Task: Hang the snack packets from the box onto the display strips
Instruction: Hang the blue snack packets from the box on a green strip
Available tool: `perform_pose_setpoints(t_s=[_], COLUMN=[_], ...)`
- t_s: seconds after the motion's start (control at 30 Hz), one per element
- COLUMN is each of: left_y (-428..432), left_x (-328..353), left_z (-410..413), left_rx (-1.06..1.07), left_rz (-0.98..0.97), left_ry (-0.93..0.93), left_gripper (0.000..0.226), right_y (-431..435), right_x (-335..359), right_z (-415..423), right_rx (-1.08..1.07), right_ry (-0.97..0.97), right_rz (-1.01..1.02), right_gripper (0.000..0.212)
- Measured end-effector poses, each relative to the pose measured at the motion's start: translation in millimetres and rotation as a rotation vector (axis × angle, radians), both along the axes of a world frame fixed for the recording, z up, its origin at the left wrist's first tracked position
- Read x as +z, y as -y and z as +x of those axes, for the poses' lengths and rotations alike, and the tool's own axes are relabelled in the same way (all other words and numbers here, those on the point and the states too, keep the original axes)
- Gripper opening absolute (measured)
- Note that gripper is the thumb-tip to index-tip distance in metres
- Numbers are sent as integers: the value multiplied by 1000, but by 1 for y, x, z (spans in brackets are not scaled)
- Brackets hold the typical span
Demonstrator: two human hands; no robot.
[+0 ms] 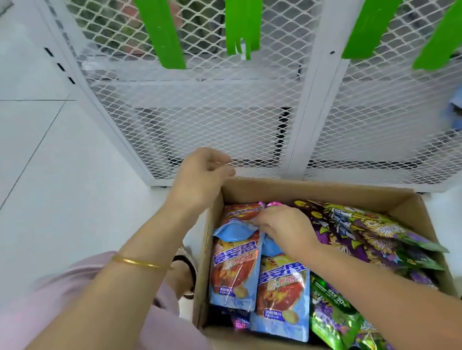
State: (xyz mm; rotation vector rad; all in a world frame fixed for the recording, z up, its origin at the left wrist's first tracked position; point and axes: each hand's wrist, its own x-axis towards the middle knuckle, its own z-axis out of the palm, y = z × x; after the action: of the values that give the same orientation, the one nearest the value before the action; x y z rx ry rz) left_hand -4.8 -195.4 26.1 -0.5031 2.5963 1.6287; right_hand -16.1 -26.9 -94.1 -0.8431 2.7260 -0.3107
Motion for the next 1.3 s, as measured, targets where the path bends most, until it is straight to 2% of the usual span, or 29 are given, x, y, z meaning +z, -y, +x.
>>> perform_pose_setpoints(t_s=[0.07,0.13,0.17,0.3,0.43,0.53,0.73,0.8,0.93,1.03,1.13,1.17,1.23,1.3], left_y=[2,1,-1,-9,-9,-5,1,2,1,-8,-24,-31,-45,-61], left_x=[-3,-7,-9,-9,-8,-11,-14,-17,-25,-22,-18,-17,-14,-7], left_z=[2,4,5,9,14,18,15,14,16,20,20,18,14,12], left_rx=[17,17,11,12,21,34,66,65,87,127,137,115,68,14], left_rz=[-13,-40,-51,-56,-20,-26,-3,-3,19,189,651,717,725,712], left_ry=[52,126,164,239,237,231,242,273,428,546,548,516,434,345], left_gripper=[16,16,16,20,23,22,16,13,29,34,27,20,11,21], right_y=[-6,-13,-16,-16,-1,4,3,4,-6,-28,-56,-68,-90,-113], right_x=[1,9,15,25,12,0,-5,3,32,62,88,93,104,116], right_z=[1,0,0,-2,2,7,9,8,5,13,34,40,47,48], right_rx=[-54,-147,-171,-110,-129,-134,-193,-233,-294,-289,-141,-83,-60,-176], right_ry=[-64,-20,25,195,379,288,32,-26,-4,51,57,45,66,93], right_rz=[-132,-351,-395,-276,-304,-243,-246,-351,-660,-811,-875,-866,-859,-905], right_gripper=[21,20,21,35,40,24,21,18,15,15,15,15,17,27])
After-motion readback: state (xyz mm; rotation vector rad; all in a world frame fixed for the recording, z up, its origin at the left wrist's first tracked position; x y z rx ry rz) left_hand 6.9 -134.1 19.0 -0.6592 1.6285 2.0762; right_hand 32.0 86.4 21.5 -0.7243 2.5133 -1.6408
